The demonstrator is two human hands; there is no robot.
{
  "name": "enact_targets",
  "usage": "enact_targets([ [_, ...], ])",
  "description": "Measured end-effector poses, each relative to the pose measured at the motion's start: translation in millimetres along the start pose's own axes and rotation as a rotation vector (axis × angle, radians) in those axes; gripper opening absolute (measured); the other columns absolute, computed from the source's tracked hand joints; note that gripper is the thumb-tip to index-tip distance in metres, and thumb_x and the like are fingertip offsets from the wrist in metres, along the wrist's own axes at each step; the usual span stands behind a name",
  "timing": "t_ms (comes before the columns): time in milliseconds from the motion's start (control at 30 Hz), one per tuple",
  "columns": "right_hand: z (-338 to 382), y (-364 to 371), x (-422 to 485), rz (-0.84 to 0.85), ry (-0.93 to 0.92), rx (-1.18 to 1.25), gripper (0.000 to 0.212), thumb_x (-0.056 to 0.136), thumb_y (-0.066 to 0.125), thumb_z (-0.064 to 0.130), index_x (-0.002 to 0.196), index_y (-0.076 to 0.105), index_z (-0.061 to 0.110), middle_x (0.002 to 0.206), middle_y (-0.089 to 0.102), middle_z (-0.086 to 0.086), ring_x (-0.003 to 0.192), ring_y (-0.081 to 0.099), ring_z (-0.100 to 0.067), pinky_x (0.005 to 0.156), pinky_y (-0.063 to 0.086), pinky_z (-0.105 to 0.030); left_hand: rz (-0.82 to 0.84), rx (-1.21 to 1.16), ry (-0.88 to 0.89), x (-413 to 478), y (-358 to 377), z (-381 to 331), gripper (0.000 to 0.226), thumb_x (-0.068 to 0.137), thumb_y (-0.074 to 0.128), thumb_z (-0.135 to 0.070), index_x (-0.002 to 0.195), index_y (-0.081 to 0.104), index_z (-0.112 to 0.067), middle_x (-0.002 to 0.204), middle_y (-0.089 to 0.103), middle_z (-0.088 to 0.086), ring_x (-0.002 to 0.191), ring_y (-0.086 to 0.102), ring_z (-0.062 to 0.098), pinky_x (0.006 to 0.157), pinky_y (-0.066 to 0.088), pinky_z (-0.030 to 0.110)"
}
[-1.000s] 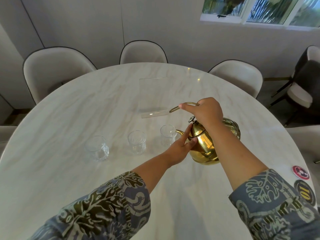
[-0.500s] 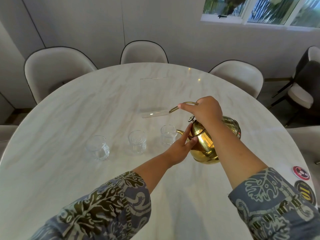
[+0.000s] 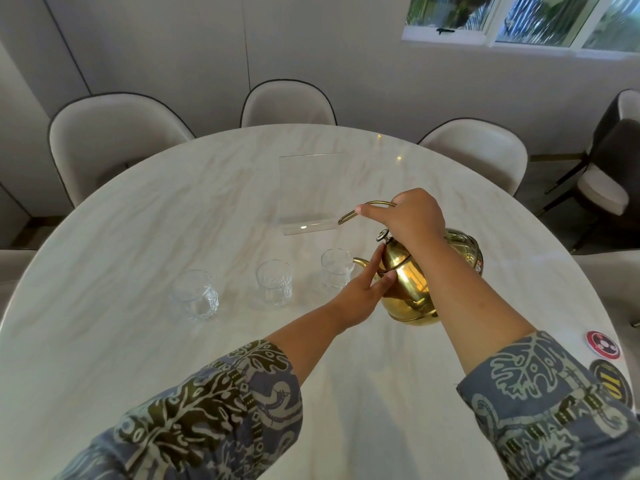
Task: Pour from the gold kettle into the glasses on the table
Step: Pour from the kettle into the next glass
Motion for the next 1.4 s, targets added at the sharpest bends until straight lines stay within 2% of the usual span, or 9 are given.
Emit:
enact_targets([
  [333,-4.8,-5.8,-3.0,-0.043,-0.012,0.027,0.063,0.071,0.069,0.063,0.052,0.032,0.015,0.051,0.033,0.002,0.047,0.032,-0.012,0.048,0.024,-0.025,-0.001,0.035,-0.012,-2.0,0.3,-3.7,0.059,0.098,0.030,-0.042,0.148,-0.002,-0.038,0.156,0.020,-0.001,0.141,0.025,0.023,0.112,0.022,0.033],
  [467,-18.9,-6.8,-6.4,-0.068,0.020,0.104,0.066,0.069,0.069,0.065,0.053,0.031,0.014,0.050,0.028,0.000,0.046,0.027,-0.013,0.049,0.023,-0.027,0.002,0.107,-0.022,-4.2,0.3,-4.5,0.059,0.099,0.031,-0.039,0.148,-0.001,-0.034,0.152,0.030,0.005,0.139,0.031,0.025,0.109,0.024,0.029],
  [633,-45.2,-7.0,-21.6,-0.139,0.049,0.283,0.067,0.070,0.072,0.061,0.049,0.032,0.011,0.047,0.027,-0.002,0.045,0.025,-0.015,0.049,0.023,-0.029,-0.002,0.289,-0.043,-2.3,2.5,7.8,0.059,0.098,0.034,-0.042,0.147,0.002,-0.039,0.148,0.038,0.008,0.131,0.042,0.028,0.109,0.029,0.035],
  [767,-70.7,-1.3,-38.1,-0.210,0.139,0.528,0.066,0.068,0.078,0.054,0.044,0.033,0.012,0.042,0.027,0.002,0.047,0.027,-0.017,0.056,0.030,-0.034,0.018,0.445,-0.021,-3.2,5.5,16.5,0.060,0.095,0.034,-0.049,0.145,0.001,-0.046,0.157,0.020,0.002,0.136,0.037,0.029,0.114,0.028,0.042],
  [900,-89.8,6.5,-56.1,-0.259,0.205,0.694,0.064,0.067,0.081,0.049,0.042,0.034,0.014,0.035,0.028,0.008,0.047,0.029,-0.017,0.058,0.033,-0.035,0.030,0.593,-0.014,-9.4,6.3,18.7,0.060,0.096,0.031,-0.049,0.145,-0.003,-0.045,0.160,0.002,-0.005,0.138,0.033,0.028,0.110,0.030,0.037],
  [1033,-95.0,10.7,-72.2,-0.282,0.228,0.786,0.061,0.069,0.081,0.046,0.044,0.037,0.012,0.034,0.031,0.009,0.046,0.031,-0.016,0.059,0.036,-0.034,0.014,0.688,0.001,-21.1,3.3,18.5,0.060,0.096,0.030,-0.051,0.145,-0.006,-0.046,0.160,-0.002,-0.007,0.136,0.039,0.026,0.105,0.036,0.036],
  [1133,-86.9,10.3,-79.9,-0.273,0.219,0.819,0.061,0.069,0.080,0.047,0.046,0.038,0.011,0.037,0.032,0.008,0.048,0.031,-0.016,0.059,0.037,-0.033,-0.019,0.681,0.030,-36.5,-0.7,13.9,0.061,0.096,0.031,-0.049,0.145,-0.004,-0.045,0.160,-0.002,-0.006,0.133,0.043,0.024,0.104,0.039,0.036],
  [1233,-71.1,7.1,-85.8,-0.253,0.184,0.821,0.061,0.069,0.079,0.049,0.047,0.038,0.010,0.044,0.033,-0.002,0.049,0.032,-0.017,0.060,0.037,-0.034,-0.064,0.665,0.060,-54.7,-7.1,8.4,0.060,0.097,0.033,-0.047,0.145,-0.001,-0.045,0.159,-0.001,-0.008,0.133,0.042,0.022,0.103,0.039,0.035],
  [1400,-42.1,9.8,-93.5,-0.211,0.121,0.827,0.062,0.069,0.080,0.049,0.045,0.036,0.011,0.044,0.031,-0.002,0.048,0.030,-0.017,0.058,0.034,-0.034,-0.115,0.638,0.069,-81.4,-21.7,6.9,0.059,0.097,0.035,-0.045,0.145,0.002,-0.045,0.159,0.003,-0.010,0.134,0.042,0.021,0.103,0.038,0.032],
])
Point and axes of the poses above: each hand's wrist, its own x-axis towards the middle knuckle, its own y-axis out of the palm, z = x × y, the point moved 7 cm from there along x, towards the middle knuckle
